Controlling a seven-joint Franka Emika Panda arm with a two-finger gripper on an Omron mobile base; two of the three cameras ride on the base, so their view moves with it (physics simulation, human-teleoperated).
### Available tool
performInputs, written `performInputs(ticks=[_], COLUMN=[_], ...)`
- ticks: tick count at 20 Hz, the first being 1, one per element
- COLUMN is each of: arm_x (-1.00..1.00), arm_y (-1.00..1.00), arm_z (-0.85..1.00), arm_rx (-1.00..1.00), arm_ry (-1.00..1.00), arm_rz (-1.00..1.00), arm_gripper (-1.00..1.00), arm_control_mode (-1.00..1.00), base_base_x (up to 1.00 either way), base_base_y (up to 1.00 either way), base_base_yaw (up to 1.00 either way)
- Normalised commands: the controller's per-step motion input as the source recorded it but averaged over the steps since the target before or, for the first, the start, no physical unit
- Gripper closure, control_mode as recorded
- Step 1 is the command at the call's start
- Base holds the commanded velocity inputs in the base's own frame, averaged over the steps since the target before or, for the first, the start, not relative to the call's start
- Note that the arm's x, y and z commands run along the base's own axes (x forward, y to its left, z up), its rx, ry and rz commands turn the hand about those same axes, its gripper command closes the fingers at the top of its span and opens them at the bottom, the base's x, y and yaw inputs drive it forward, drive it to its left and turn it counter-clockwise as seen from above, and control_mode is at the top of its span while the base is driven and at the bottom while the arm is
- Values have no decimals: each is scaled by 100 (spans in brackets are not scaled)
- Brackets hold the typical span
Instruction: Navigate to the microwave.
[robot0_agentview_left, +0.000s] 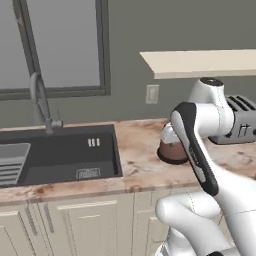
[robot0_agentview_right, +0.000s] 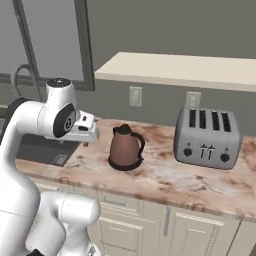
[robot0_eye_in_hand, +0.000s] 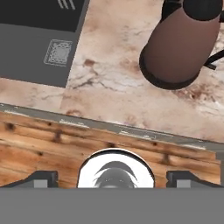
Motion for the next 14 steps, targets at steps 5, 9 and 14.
performInputs(ticks=[5,9,14], arm_x=[0,0,0], arm_y=[0,0,0], arm_z=[0,0,0], arm_rx=[0,0,0], arm_ry=[0,0,0], arm_rz=[0,0,0], arm_gripper=[-100,-100,-100], arm_control_mode=[100,100,100], base_base_x=[-31,-1,0], base_base_y=[23,32,35], base_base_yaw=[59,97,99])
